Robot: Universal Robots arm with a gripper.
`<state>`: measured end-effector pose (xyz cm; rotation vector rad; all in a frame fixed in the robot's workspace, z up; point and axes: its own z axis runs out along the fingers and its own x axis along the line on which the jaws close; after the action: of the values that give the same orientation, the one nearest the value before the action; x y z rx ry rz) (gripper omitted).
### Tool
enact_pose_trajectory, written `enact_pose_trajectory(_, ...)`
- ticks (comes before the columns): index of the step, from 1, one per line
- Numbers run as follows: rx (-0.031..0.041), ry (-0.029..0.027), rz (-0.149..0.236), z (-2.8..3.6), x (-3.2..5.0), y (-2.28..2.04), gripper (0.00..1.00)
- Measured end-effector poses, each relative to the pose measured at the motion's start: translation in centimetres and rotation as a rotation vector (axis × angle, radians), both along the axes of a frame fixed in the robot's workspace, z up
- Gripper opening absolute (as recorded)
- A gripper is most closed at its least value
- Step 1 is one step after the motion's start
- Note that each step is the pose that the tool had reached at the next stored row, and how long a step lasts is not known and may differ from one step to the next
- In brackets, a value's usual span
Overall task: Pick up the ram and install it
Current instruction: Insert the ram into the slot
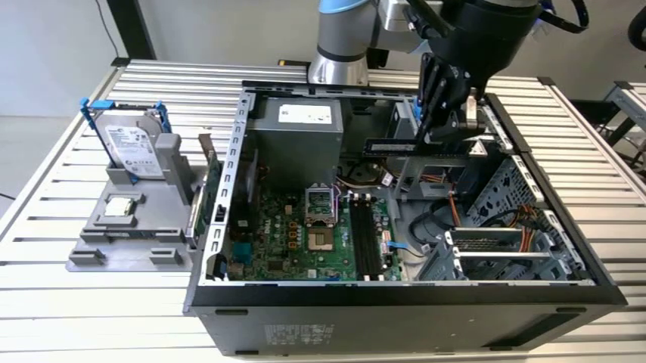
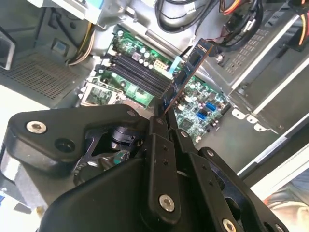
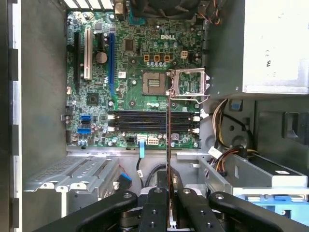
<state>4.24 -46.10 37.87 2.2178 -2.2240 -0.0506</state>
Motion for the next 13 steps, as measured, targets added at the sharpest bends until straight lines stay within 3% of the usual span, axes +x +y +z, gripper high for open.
enact_pose_trajectory(13, 0.0000, 0.0000, 0.000, 0.00, -0.09, 0.10, 0.00)
